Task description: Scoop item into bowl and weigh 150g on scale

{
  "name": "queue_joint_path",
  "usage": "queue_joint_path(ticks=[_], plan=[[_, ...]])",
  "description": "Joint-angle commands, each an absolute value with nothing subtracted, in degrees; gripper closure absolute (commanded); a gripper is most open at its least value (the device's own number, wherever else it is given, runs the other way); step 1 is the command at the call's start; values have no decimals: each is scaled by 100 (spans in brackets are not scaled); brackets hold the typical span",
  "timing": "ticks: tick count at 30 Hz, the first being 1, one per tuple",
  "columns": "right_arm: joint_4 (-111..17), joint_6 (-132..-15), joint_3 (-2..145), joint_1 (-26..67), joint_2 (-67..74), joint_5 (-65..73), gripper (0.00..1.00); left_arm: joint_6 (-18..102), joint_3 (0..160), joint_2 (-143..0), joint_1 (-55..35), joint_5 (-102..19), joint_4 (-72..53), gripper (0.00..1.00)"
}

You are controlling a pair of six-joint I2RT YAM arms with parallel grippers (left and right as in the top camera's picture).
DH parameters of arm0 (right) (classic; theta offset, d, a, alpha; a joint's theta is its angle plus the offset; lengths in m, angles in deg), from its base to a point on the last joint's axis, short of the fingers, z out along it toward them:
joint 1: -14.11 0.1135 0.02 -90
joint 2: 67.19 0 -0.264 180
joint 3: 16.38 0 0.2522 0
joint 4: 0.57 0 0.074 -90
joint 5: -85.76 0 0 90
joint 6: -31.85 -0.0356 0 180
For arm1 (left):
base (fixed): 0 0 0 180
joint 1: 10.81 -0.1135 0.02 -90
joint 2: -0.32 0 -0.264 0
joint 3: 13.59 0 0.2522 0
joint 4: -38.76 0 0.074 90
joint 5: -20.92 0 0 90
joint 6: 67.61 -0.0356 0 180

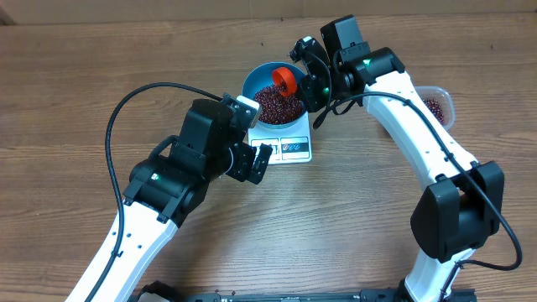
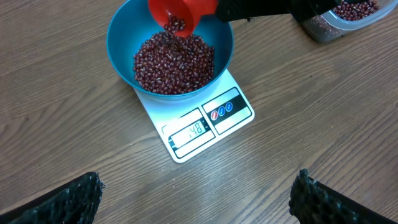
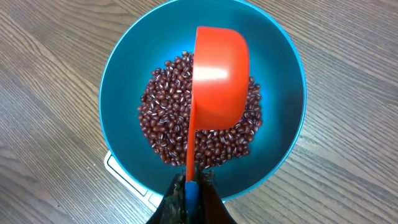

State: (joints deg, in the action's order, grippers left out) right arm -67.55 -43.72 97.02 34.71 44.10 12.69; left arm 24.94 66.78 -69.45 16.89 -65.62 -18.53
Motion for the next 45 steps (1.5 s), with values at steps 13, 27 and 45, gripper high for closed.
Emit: queue_joint_path(ticks=[13,27,45], plan=[[-6757,-4313,9873,3427,4265,1229,97,2365,6622,-6974,1659,-6516,-1848,0],[-6825,-4278,9873,3434,4265,1323,97,2365,6622,-6974,1659,-6516,-1846,0],[-6910,-4186,9870,3423,4265,1044,97,2365,6622,-6974,1659,-6513,-1846,1]])
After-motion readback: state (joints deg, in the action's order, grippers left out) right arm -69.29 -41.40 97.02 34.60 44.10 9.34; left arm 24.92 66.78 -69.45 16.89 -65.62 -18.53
